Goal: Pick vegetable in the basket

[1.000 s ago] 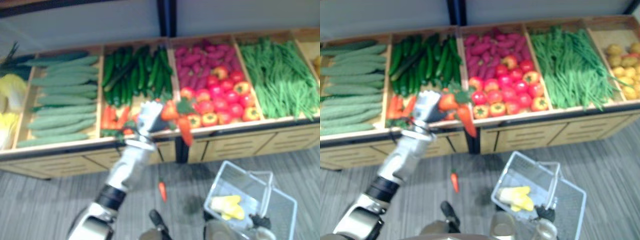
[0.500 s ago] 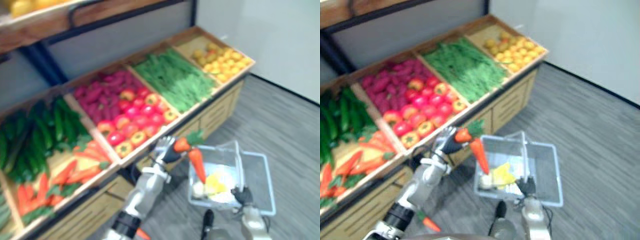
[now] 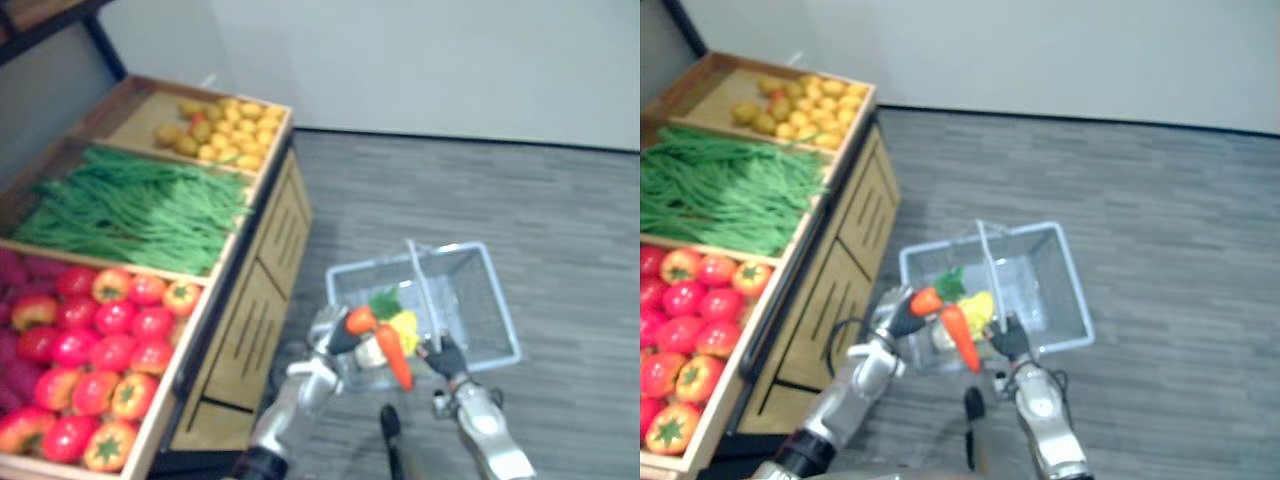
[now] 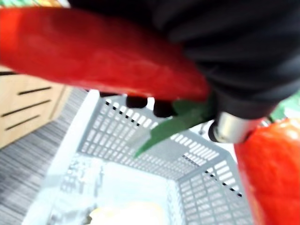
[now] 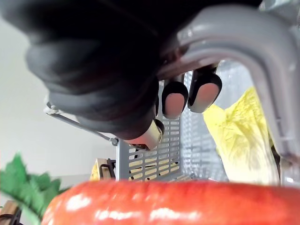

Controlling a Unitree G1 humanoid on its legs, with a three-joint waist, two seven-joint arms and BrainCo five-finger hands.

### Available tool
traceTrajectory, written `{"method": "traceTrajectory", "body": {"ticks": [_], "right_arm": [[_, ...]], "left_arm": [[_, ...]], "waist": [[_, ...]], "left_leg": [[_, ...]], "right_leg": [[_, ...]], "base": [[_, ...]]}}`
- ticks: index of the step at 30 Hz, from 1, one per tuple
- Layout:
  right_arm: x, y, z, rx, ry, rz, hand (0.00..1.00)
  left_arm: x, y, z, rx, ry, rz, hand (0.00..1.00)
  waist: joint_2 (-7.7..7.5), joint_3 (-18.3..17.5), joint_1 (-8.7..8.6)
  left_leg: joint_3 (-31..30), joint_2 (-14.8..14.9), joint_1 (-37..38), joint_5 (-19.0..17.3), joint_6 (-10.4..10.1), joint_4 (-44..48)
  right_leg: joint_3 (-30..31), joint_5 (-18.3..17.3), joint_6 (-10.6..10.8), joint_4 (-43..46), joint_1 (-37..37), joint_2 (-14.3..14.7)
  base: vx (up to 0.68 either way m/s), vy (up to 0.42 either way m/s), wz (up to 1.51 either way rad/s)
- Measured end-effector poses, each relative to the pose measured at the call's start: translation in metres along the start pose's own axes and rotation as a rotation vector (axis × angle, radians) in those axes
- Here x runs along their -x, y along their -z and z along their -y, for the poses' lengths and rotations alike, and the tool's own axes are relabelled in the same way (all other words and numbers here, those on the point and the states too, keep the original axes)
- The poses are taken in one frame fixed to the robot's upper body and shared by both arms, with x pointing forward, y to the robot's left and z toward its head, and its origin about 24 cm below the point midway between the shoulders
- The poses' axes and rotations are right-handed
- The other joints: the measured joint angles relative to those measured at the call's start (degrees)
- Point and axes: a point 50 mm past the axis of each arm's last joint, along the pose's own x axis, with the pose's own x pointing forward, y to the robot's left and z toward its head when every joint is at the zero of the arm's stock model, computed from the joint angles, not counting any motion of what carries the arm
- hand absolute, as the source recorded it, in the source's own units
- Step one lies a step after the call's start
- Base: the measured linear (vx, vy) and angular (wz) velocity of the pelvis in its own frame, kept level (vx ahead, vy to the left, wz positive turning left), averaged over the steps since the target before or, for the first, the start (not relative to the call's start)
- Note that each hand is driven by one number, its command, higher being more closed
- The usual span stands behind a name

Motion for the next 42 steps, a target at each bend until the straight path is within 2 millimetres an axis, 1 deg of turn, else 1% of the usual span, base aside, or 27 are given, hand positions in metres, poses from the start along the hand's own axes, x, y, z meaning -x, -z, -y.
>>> {"method": "traceTrajectory", "body": {"ticks": [1, 2, 3, 4, 5, 6, 7, 8, 9, 10, 11, 12, 13, 14, 17, 20, 21, 24, 25, 29, 30, 34, 35, 37, 38, 40, 42], "right_arm": [[0.0, -0.005, -0.007, 0.0, -0.033, 0.022, 1.0], [0.0, -0.009, -0.009, 0.003, -0.046, 0.039, 1.0], [-0.001, -0.013, -0.01, -0.006, -0.065, 0.06, 1.0], [-0.001, -0.013, -0.011, -0.014, -0.068, 0.062, 1.0], [-0.002, -0.015, -0.016, -0.017, -0.097, 0.069, 1.0], [-0.003, -0.017, -0.02, -0.01, -0.125, 0.075, 1.0], [-0.003, -0.018, -0.024, -0.006, -0.141, 0.079, 1.0], [-0.004, -0.02, -0.031, -0.004, -0.174, 0.089, 1.0], [-0.004, -0.024, -0.036, -0.009, -0.201, 0.102, 1.0], [-0.004, -0.025, -0.037, -0.01, -0.208, 0.109, 1.0], [-0.002, -0.026, -0.037, -0.016, -0.217, 0.112, 1.0], [0.0, -0.024, -0.035, -0.016, -0.224, 0.104, 1.0], [0.001, -0.023, -0.034, -0.014, -0.226, 0.101, 1.0], [0.004, -0.023, -0.033, -0.015, -0.228, 0.098, 1.0], [0.009, -0.023, -0.038, -0.042, -0.261, 0.099, 1.0], [0.014, -0.027, -0.045, -0.063, -0.316, 0.113, 1.0], [0.015, -0.028, -0.048, -0.085, -0.338, 0.115, 1.0], [0.019, -0.029, -0.056, -0.097, -0.388, 0.117, 1.0], [0.021, -0.028, -0.058, -0.106, -0.403, 0.116, 1.0], [0.022, -0.027, -0.059, -0.134, -0.407, 0.105, 1.0], [0.023, -0.025, -0.058, -0.14, -0.406, 0.099, 1.0], [0.027, -0.02, -0.057, -0.15, -0.394, 0.078, 1.0], [0.029, -0.018, -0.056, -0.154, -0.387, 0.068, 1.0], [0.032, -0.013, -0.053, -0.157, -0.37, 0.048, 1.0], [0.033, -0.008, -0.049, -0.158, -0.349, 0.033, 1.0], [0.031, 0.004, -0.037, -0.155, -0.288, -0.008, 1.0], [0.028, 0.022, -0.016, -0.124, -0.172, -0.076, 1.0]], "left_arm": [[-0.003, -0.002, -0.001, -0.011, 0.003, 0.015, 1.0], [-0.006, -0.005, -0.002, -0.013, 0.001, 0.028, 1.0], [-0.01, -0.008, -0.004, -0.016, -0.007, 0.041, 1.0], [-0.012, -0.008, -0.005, -0.024, -0.007, 0.045, 1.0], [-0.013, -0.003, -0.004, -0.04, 0.003, 0.031, 1.0], [-0.01, 0.003, 0.001, -0.05, 0.03, 0.004, 1.0], [-0.009, 0.005, 0.002, -0.053, 0.039, -0.008, 1.0], [-0.008, 0.011, 0.003, -0.065, 0.047, -0.031, 1.0], [-0.007, 0.017, 0.006, -0.083, 0.068, -0.05, 1.0], [-0.006, 0.018, 0.008, -0.087, 0.08, -0.054, 1.0], [-0.005, 0.018, 0.014, -0.093, 0.11, -0.057, 1.0], [-0.005, 0.017, 0.02, -0.106, 0.143, -0.047, 1.0], [-0.006, 0.017, 0.022, -0.11, 0.153, -0.045, 1.0], [-0.006, 0.015, 0.026, -0.119, 0.171, -0.037, 1.0], [-0.007, 0.015, 0.032, -0.147, 0.208, -0.028, 1.0], [-0.017, 0.017, 0.031, -0.194, 0.227, -0.025, 1.0], [-0.02, 0.017, 0.03, -0.207, 0.232, -0.025, 0.0], [-0.028, 0.015, 0.029, -0.225, 0.237, -0.016, 0.0], [-0.031, 0.013, 0.03, -0.224, 0.242, -0.018, 0.0], [-0.035, 0.016, 0.029, -0.266, 0.247, -0.035, 0.0], [-0.036, 0.019, 0.026, -0.268, 0.239, -0.05, 0.0], [-0.044, 0.023, 0.018, -0.276, 0.215, -0.078, 0.0], [-0.047, 0.023, 0.013, -0.277, 0.195, -0.083, 0.0], [-0.051, 0.024, 0.006, -0.285, 0.169, -0.083, 0.0], [-0.051, 0.029, 0.0, -0.288, 0.148, -0.099, 0.0], [-0.051, 0.033, -0.004, -0.289, 0.132, -0.114, 0.0], [-0.048, 0.04, -0.007, -0.293, 0.128, -0.13, 0.0]], "waist": [[-0.38, 0.2, -0.11], [-0.36, 0.3, 0.03], [-0.32, 0.4, -0.09], [-0.71, 0.4, -0.1], [-1.6, 0.4, 0.3], [-0.47, 0.3, 0.42], [-0.05, 0.3, 0.45], [-0.16, 0.3, 0.71], [-0.5, 0.3, 0.59], [-0.61, 0.3, 0.38], [-0.77, 0.3, -0.32], [-0.94, 0.3, -0.22], [-0.98, 0.3, -0.23], [-1.02, 0.3, -0.21], [-1.29, 0.3, -0.18], [-2.0, 0.3, -0.23], [-2.28, 0.4, -0.35], [-2.89, 0.4, -0.67], [-3.06, 0.3, -1.45], [-3.09, 0.3, -2.4], [-3.09, 0.3, -2.96], [-3.09, 0.3, -3.13], [-3.09, 0.3, -3.15], [-3.08, 0.3, -3.22], [-3.06, 0.4, -3.34], [-3.03, 0.4, -3.53], [-2.59, 0.5, -3.8]], "left_leg": [[1.6, 0.4, -0.4, 1.8, 1.3, -0.7], [1.8, 0.2, -0.3, 2.2, 1.7, -1.3], [2.5, 0.1, 0.6, 2.2, 1.6, -3.2], [2.4, -0.2, 0.9, 2.1, 1.6, -4.0], [2.5, -0.4, 1.0, 2.3, 1.3, -3.9], [2.6, 0.9, 0.7, 2.6, 0.8, -3.7], [3.0, 1.6, 0.6, 2.7, 0.7, -3.8], [4.5, 2.4, 0.6, 2.7, 0.4, -4.0], [5.7, 2.7, 0.5, 2.6, 0.0, -4.2], [5.9, 2.7, 0.4, 2.5, -0.2, -4.3], [6.2, 2.6, 0.4, 2.5, -0.4, -4.3], [6.8, 2.4, 0.5, 2.5, -0.4, -4.2], [6.8, 2.3, 0.5, 2.4, -0.4, -4.2], [6.8, 2.0, 0.5, 2.4, -0.4, -4.1], [6.7, 1.5, 0.5, 2.4, -0.4, -3.9], [6.6, 1.0, 0.4, 2.4, -0.4, -3.8], [6.6, 0.8, 0.4, 2.4, -0.3, -3.8], [6.8, 0.3, 0.2, 2.4, -0.2, -3.8], [6.8, 0.1, -0.2, 2.3, -0.1, -3.6], [7.3, -0.3, -0.7, 1.9, 0.4, -3.0], [7.3, -0.4, -0.7, 1.9, 0.5, -3.0], [7.4, -0.5, -0.6, 1.7, 0.6, -3.0], [7.4, -0.5, -0.6, 1.7, 0.7, -3.0], [7.4, -0.6, -0.6, 1.7, 0.8, -3.0], [7.4, -0.7, -0.5, 1.7, 0.8, -3.1], [7.4, -0.6, -0.2, 1.6, 0.7, -3.1], [7.4, -0.5, 0.5, 1.6, 0.6, -3.2]], "right_leg": [[-3.9, -1.7, -4.7, -2.2, 1.2, -1.2], [-8.5, -4.9, -6.8, 0.1, 1.1, -2.6], [-14.6, -11.0, -4.9, 9.2, -0.6, -6.0], [-15.7, -13.3, -2.5, 11.5, -0.2, -7.6], [-15.5, -13.9, 1.1, 9.8, 0.8, -8.1], [-15.1, -10.8, 0.8, 4.3, 3.2, -5.9], [-14.8, -8.8, 0.4, 0.6, 4.5, -4.5], [-13.3, -6.2, 0.5, -4.7, 6.0, -2.5], [-12.3, -4.3, 0.0, -8.3, 6.9, -1.5], [-12.1, -3.4, -0.1, -9.7, 7.3, -1.3], [-11.9, -1.4, -0.2, -12.4, 8.5, -1.0], [-11.4, 0.2, -0.2, -14.6, 9.5, -1.0], [-11.2, 0.9, -0.2, -15.8, 10.0, -1.0], [-11.1, 2.5, 0.2, -17.8, 11.0, -1.1], [-11.0, 3.3, 0.2, -18.0, 11.1, -1.7], [-11.0, 3.6, 0.5, -18.1, 11.1, -2.2], [-10.9, 3.8, 0.7, -18.2, 11.1, -2.5], [-10.6, 3.9, 1.1, -18.2, 10.8, -2.9], [-10.6, 4.0, 1.3, -18.2, 10.6, -3.2], [-9.9, 4.5, 1.5, -18.2, 9.9, -3.4], [-9.9, 4.5, 1.5, -18.2, 9.8, -3.5], [-9.6, 5.2, 1.5, -18.1, 9.6, -3.5], [-9.5, 5.3, 1.5, -18.1, 9.6, -3.5], [-9.5, 5.3, 1.6, -18.2, 9.6, -3.6], [-9.5, 5.4, 1.7, -18.2, 9.8, -3.7], [-9.6, 5.3, 1.7, -18.2, 10.2, -3.7], [-9.7, 5.2, 1.7, -18.2, 10.9, -3.7]], "base": [[-0.09, -0.025, -0.69], [-0.06, -0.007, -0.33], [0.0, 0.0, 0.0], [0.0, 0.0, 0.0], [-0.03, -0.044, -0.06], [-0.05, -0.077, -0.24], [-0.06, -0.092, -0.51], [-0.06, -0.069, -0.71], [-0.05, -0.051, -0.7], [-0.04, -0.006, -0.46], [-0.01, 0.033, -0.27], [-0.01, 0.066, -0.2], [-0.01, 0.094, -0.11], [-0.03, 0.113, -0.01], [-0.05, 0.109, 0.01], [-0.07, 0.103, 0.02], [-0.07, 0.115, 0.0], [-0.04, 0.089, -0.02], [-0.03, 0.094, 0.04], [-0.01, 0.101, -0.08], [0.01, 0.069, -0.03], [0.01, 0.077, -0.05], [0.0, 0.075, -0.01], [-0.01, 0.084, 0.0], [-0.02, 0.073, 0.02], [-0.02, 0.053, 0.02], [-0.02, 0.045, 0.02]]}}
